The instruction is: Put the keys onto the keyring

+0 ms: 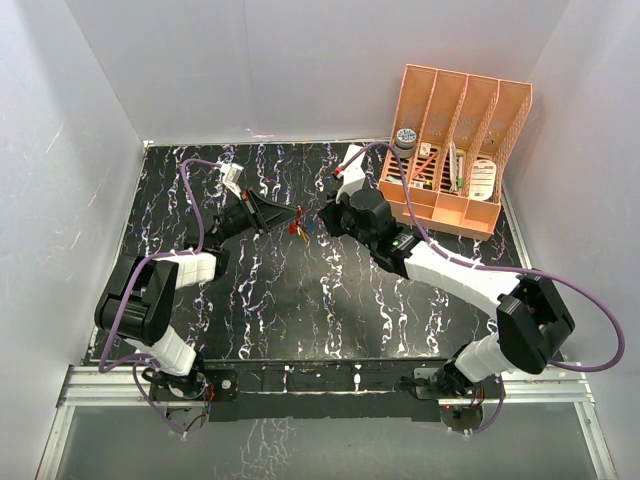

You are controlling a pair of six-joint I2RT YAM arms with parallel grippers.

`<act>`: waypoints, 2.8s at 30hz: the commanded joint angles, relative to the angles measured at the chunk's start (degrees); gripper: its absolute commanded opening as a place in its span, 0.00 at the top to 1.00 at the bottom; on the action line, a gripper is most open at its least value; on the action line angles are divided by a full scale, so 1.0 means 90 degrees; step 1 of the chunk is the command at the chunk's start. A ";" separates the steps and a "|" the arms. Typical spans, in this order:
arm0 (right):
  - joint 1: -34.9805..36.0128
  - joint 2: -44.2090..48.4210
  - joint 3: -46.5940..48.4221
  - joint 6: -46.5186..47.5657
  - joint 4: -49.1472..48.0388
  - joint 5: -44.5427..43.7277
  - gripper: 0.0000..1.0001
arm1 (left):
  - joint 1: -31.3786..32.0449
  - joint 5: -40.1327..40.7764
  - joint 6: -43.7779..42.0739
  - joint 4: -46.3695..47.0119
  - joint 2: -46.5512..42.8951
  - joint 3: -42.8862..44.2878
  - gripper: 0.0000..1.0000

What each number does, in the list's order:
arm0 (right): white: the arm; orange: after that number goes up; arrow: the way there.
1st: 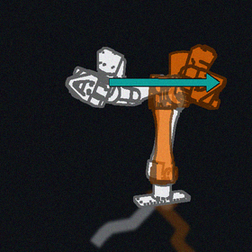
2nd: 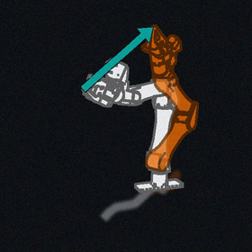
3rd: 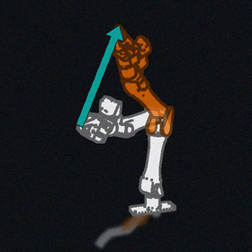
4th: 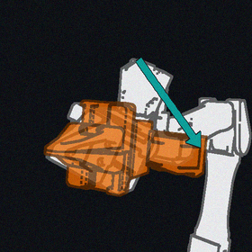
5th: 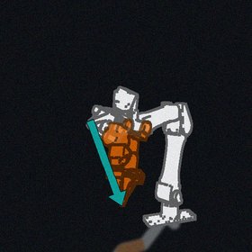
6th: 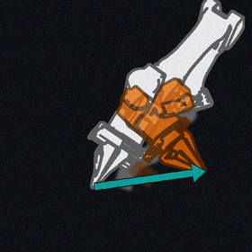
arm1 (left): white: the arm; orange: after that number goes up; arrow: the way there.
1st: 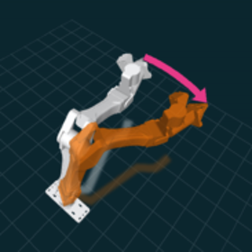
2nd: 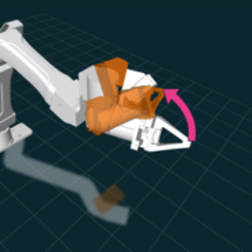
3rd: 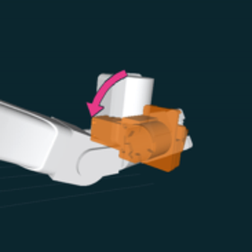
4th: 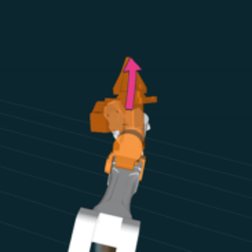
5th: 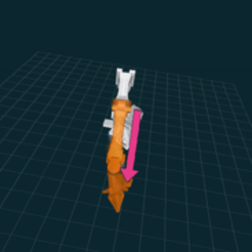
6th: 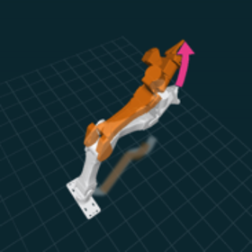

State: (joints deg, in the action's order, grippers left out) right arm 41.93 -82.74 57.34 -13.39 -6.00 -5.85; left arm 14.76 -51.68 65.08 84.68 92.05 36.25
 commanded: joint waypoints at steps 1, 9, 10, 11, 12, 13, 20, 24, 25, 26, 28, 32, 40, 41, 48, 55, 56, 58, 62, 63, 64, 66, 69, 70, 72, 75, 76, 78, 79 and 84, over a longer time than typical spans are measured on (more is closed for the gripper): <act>-0.0025 0.0268 0.0347 0.0250 -0.0590 -0.0049 1.00 | 0.0034 -0.0024 0.0034 0.1958 -0.0195 0.0262 1.00; -0.0025 0.0468 0.0306 0.0255 -0.0783 0.0092 1.00 | 0.0033 -0.0008 0.0015 0.1958 -0.0048 0.0350 1.00; -0.0021 0.0493 0.0313 0.0258 -0.0772 0.0110 1.00 | 0.0031 -0.0009 0.0014 0.1958 -0.0022 0.0378 1.00; -0.0021 0.0513 0.0325 0.0261 -0.0740 0.0131 1.00 | 0.0030 -0.0015 0.0006 0.1958 0.0011 0.0402 1.00; -0.0025 0.0533 0.0343 0.0257 -0.0707 0.0148 1.00 | 0.0029 -0.0021 0.0005 0.1960 0.0052 0.0427 1.00; -0.0024 0.0561 0.0347 0.0253 -0.0688 0.0174 1.00 | 0.0031 -0.0037 0.0000 0.1958 0.0088 0.0474 1.00; -0.0016 0.0675 0.0357 0.0195 -0.0576 0.0508 1.00 | 0.0049 -0.0079 -0.0005 0.1958 0.0277 0.0640 1.00; -0.0020 0.0673 0.0347 0.0155 -0.0536 0.0666 1.00 | 0.0053 -0.0088 -0.0004 0.1958 0.0306 0.0678 1.00; -0.0025 0.0664 0.0356 0.0150 -0.0527 0.0699 1.00 | 0.0058 -0.0093 -0.0007 0.1958 0.0309 0.0684 1.00; -0.0022 0.0651 0.0362 0.0144 -0.0516 0.0749 1.00 | 0.0066 -0.0102 -0.0010 0.1958 0.0315 0.0688 1.00; -0.0028 0.0632 0.0374 0.0135 -0.0506 0.0816 1.00 | 0.0073 -0.0107 -0.0014 0.1958 0.0300 0.0694 1.00; -0.0021 0.0592 0.0378 0.0095 -0.0510 0.0940 1.00 | 0.0084 -0.0122 -0.0014 0.1959 0.0280 0.0692 1.00; -0.0022 0.0524 0.0435 0.0084 -0.0513 0.1087 1.00 | 0.0090 -0.0137 -0.0015 0.1958 0.0280 0.0712 1.00; -0.0021 0.0513 0.0444 0.0084 -0.0510 0.1108 1.00 | 0.0096 -0.0137 -0.0014 0.1958 0.0282 0.0716 1.00; -0.0024 0.0447 0.0491 0.0082 -0.0501 0.1166 1.00 | 0.0090 -0.0146 -0.0011 0.1963 0.0290 0.0727 1.00; -0.0021 0.0350 0.0542 0.0083 -0.0486 0.1245 1.00 | 0.0103 -0.0166 0.0005 0.1958 0.0263 0.0747 1.00; -0.0027 0.0338 0.0543 0.0086 -0.0486 0.1250 1.00 | 0.0101 -0.0166 0.0000 0.1960 0.0253 0.0756 1.00; -0.0021 0.0312 0.0552 0.0087 -0.0484 0.1272 1.00 | 0.0099 -0.0171 0.0005 0.1958 0.0241 0.0755 1.00; -0.0027 0.0287 0.0561 0.0082 -0.0486 0.1292 1.00 | 0.0113 -0.0175 0.0005 0.1958 0.0220 0.0755 1.00; -0.0021 0.0278 0.0562 0.0082 -0.0493 0.1290 1.00 | 0.0116 -0.0176 0.0010 0.1958 0.0213 0.0755 1.00; -0.0021 0.0270 0.0562 0.0073 -0.0495 0.1285 1.00 | 0.0111 -0.0176 0.0007 0.1958 0.0213 0.0749 1.00; -0.0023 0.0258 0.0579 0.0063 -0.0488 0.1291 1.00 | 0.0108 -0.0176 0.0002 0.1958 0.0203 0.0746 1.00; -0.0022 0.0230 0.0617 0.0063 -0.0464 0.1268 1.00 | 0.0114 -0.0185 0.0005 0.1958 0.0187 0.0738 1.00; -0.0021 0.0220 0.0629 0.0057 -0.0445 0.1242 1.00 | 0.0111 -0.0185 0.0005 0.1958 0.0188 0.0732 1.00; -0.0021 0.0202 0.0640 0.0052 -0.0408 0.1222 1.00 | 0.0115 -0.0185 -0.0010 0.1958 0.0173 0.0723 1.00; -0.0028 0.0190 0.0660 0.0040 -0.0369 0.1181 1.00 | 0.0115 -0.0185 -0.0020 0.1958 0.0145 0.0708 1.00; -0.0027 0.0185 0.0667 0.0033 -0.0351 0.1178 1.00 | 0.0117 -0.0185 -0.0015 0.1958 0.0141 0.0715 1.00; -0.0025 0.0180 0.0678 0.0041 -0.0337 0.1159 1.00 | 0.0120 -0.0185 -0.0014 0.1958 0.0136 0.0713 1.00; -0.0022 0.0180 0.0684 0.0035 -0.0329 0.1150 1.00 | 0.0118 -0.0185 -0.0009 0.1960 0.0134 0.0716 1.00; -0.0027 0.0141 0.0728 0.0033 -0.0272 0.1138 1.00 | 0.0117 -0.0185 -0.0006 0.1958 0.0123 0.0730 1.00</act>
State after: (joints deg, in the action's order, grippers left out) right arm 41.89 -81.08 60.23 -12.56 -6.79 5.06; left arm 15.51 -52.58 65.17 84.68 95.22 40.95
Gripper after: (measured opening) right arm 0.008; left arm 0.032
